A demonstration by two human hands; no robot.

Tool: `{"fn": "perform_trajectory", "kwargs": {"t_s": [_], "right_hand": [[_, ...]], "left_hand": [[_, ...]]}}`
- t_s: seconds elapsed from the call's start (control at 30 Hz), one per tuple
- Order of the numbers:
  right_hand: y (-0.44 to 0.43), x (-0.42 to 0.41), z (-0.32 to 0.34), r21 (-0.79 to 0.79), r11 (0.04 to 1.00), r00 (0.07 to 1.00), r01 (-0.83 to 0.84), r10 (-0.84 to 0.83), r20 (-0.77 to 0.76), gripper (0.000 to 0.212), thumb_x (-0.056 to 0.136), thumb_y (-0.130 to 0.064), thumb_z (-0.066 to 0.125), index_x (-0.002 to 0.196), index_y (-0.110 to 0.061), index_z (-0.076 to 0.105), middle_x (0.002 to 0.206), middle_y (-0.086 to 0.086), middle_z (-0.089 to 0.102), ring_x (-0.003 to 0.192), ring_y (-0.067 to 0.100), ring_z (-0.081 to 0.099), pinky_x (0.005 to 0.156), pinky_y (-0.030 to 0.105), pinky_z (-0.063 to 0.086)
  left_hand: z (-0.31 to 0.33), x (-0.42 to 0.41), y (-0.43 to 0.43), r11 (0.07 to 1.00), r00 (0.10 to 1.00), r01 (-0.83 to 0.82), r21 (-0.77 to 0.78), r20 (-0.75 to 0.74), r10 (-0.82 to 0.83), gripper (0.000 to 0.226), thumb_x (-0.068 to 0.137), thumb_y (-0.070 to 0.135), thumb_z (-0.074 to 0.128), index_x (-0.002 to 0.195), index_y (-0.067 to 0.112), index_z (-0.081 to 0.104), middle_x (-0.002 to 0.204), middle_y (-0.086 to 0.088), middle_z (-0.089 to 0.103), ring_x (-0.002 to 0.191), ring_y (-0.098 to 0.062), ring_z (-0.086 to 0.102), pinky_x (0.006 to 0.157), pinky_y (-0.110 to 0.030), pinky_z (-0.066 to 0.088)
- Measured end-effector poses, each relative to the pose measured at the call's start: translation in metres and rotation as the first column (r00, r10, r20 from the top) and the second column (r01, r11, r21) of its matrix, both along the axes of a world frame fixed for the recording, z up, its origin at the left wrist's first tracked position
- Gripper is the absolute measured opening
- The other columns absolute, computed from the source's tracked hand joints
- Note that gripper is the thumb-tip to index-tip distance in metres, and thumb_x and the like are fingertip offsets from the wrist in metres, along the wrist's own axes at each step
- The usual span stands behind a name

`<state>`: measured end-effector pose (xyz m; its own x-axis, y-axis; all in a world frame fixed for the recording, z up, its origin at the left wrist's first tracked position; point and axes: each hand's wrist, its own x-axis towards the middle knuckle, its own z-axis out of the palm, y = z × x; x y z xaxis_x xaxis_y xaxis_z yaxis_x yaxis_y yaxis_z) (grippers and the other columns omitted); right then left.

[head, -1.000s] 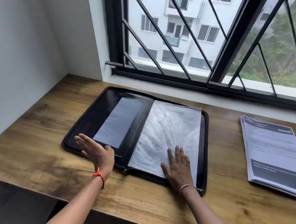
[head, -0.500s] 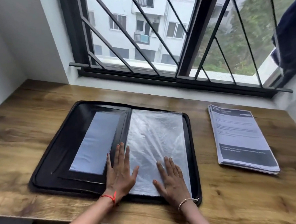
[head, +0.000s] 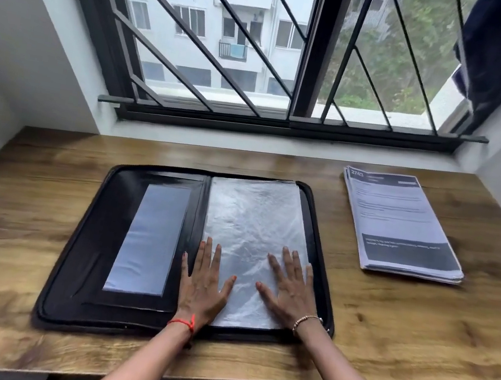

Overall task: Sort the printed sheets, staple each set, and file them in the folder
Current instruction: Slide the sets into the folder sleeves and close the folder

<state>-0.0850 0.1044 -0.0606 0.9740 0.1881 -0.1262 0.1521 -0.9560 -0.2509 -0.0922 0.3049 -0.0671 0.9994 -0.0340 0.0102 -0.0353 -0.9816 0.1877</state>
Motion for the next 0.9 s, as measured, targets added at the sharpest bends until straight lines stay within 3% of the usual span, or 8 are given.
{"fn": "perform_trajectory", "kwargs": {"t_s": [0.1, 0.23, 0.37, 0.47, 0.57, 0.67, 0.8, 0.9], "right_hand": [[0.000, 0.002, -0.003, 0.026, 1.000, 1.000, -0.011, 0.010, 0.021, 0.081, 0.064, -0.083, -0.017, 0.135, -0.046, -0.031, 0.151, -0.003, -0.029, 0.136, 0.009, -0.033, 0.105, 0.037, -0.031], [0.000, 0.003, -0.002, 0.050, 0.999, 0.998, -0.011, 0.008, 0.065, 0.087, 0.069, -0.082, -0.008, 0.144, -0.038, -0.008, 0.153, -0.004, -0.021, 0.137, 0.007, -0.026, 0.108, 0.039, -0.024], [0.001, 0.002, -0.003, 0.041, 0.999, 0.992, 0.016, -0.021, 0.121, 0.080, 0.079, -0.078, 0.004, 0.146, -0.035, 0.007, 0.156, 0.001, 0.001, 0.141, 0.014, -0.008, 0.110, 0.043, -0.011], [0.003, 0.003, 0.004, -0.019, 0.999, 0.996, 0.035, -0.034, 0.079, 0.075, 0.081, -0.076, 0.017, 0.141, -0.032, 0.025, 0.151, 0.007, 0.030, 0.141, 0.027, 0.025, 0.110, 0.055, 0.017], [0.005, 0.005, 0.014, -0.072, 0.996, 0.990, 0.045, -0.035, 0.137, 0.065, 0.076, -0.068, 0.037, 0.124, -0.028, 0.054, 0.127, 0.009, 0.060, 0.117, 0.030, 0.057, 0.091, 0.059, 0.042], [0.005, 0.010, 0.023, -0.064, 0.995, 0.964, 0.071, -0.052, 0.262, 0.054, 0.075, -0.062, 0.040, 0.105, -0.027, 0.067, 0.108, 0.001, 0.069, 0.098, 0.022, 0.066, 0.086, 0.056, 0.047], [-0.001, 0.019, 0.027, -0.018, 0.995, 0.927, 0.093, -0.080, 0.365, 0.047, 0.077, -0.055, 0.043, 0.100, -0.023, 0.068, 0.096, -0.004, 0.070, 0.088, 0.015, 0.067, 0.084, 0.049, 0.049], [-0.009, 0.024, 0.030, -0.012, 0.993, 0.903, 0.116, -0.101, 0.417, 0.046, 0.078, -0.052, 0.042, 0.098, -0.020, 0.069, 0.094, -0.004, 0.070, 0.087, 0.015, 0.068, 0.081, 0.044, 0.051]], "left_hand": [[-0.001, 0.000, -0.001, 1.000, 1.000, -0.001, 0.001, 0.018, 0.000, 0.075, 0.087, 0.057, 0.027, 0.144, 0.008, 0.027, 0.153, -0.011, 0.021, 0.141, -0.018, 0.012, 0.111, -0.048, -0.001], [0.001, 0.000, -0.002, 1.000, 1.000, -0.002, -0.017, 0.019, 0.002, 0.075, 0.087, 0.057, 0.027, 0.145, 0.010, 0.025, 0.154, -0.010, 0.017, 0.142, -0.018, 0.010, 0.111, -0.048, -0.003], [0.003, -0.002, -0.002, 1.000, 1.000, 0.008, -0.023, 0.004, -0.008, 0.074, 0.089, 0.058, 0.021, 0.144, 0.009, 0.027, 0.154, -0.011, 0.020, 0.141, -0.020, 0.013, 0.111, -0.049, -0.001], [0.003, 0.000, -0.003, 1.000, 1.000, 0.011, -0.011, -0.002, -0.011, 0.074, 0.086, 0.058, 0.026, 0.140, 0.009, 0.037, 0.150, -0.012, 0.029, 0.139, -0.020, 0.019, 0.110, -0.050, 0.003], [0.011, 0.007, -0.007, 1.000, 1.000, 0.001, 0.008, -0.002, -0.001, 0.075, 0.078, 0.058, 0.030, 0.130, 0.010, 0.052, 0.144, -0.013, 0.041, 0.137, -0.024, 0.028, 0.109, -0.052, 0.006], [0.020, 0.019, -0.011, 1.000, 1.000, -0.002, -0.010, 0.019, 0.002, 0.083, 0.077, 0.061, 0.016, 0.136, 0.012, 0.045, 0.151, -0.011, 0.029, 0.143, -0.024, 0.016, 0.111, -0.047, -0.011], [0.035, 0.042, -0.018, 0.990, 0.998, 0.056, -0.130, 0.036, -0.052, 0.087, 0.072, 0.063, 0.005, 0.140, 0.015, 0.031, 0.156, -0.004, 0.011, 0.145, -0.018, -0.004, 0.112, -0.042, -0.016], [0.049, 0.058, -0.026, 0.981, 0.994, 0.104, -0.163, 0.036, -0.100, 0.076, 0.080, 0.059, 0.013, 0.142, 0.016, 0.025, 0.157, -0.002, 0.004, 0.144, -0.016, -0.011, 0.114, -0.043, -0.015]]}}
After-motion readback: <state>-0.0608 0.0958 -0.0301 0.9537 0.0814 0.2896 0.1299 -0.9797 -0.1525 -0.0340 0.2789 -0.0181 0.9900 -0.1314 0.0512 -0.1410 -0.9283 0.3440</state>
